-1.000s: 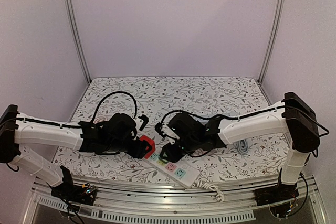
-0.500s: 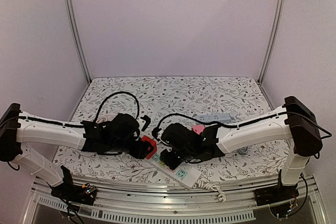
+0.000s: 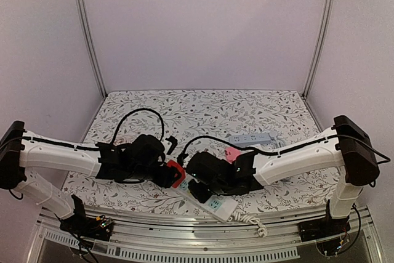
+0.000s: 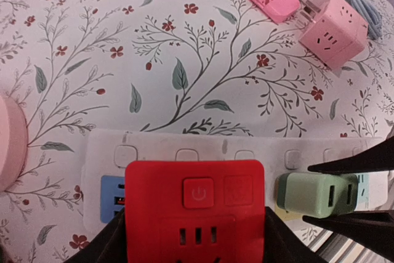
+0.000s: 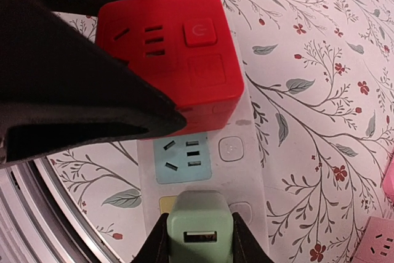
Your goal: Pull the plug off the socket
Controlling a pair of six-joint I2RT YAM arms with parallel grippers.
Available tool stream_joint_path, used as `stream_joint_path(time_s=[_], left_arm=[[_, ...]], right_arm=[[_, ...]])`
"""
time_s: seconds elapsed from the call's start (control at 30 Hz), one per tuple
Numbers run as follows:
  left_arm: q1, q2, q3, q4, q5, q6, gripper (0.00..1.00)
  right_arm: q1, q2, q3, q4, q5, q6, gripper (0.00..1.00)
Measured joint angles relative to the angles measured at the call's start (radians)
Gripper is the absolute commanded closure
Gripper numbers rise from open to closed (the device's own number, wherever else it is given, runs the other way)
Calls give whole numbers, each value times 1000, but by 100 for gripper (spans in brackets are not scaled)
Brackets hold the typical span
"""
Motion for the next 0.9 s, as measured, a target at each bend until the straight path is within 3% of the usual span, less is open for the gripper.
stream_joint_path(time_s=[0.47,0.7,0.9], left_arm=[[-67,50,55,-47,-115,-14,55],[-72,55,63,-59,-126,-17,55],[-73,55,66,-65,-117,-16,55]], right_arm=[[-90,-26,-21,10,-178,41,86],[-85,-26,-21,10,-169,35,87],[-31,-26,-21,1,-69,16,87]])
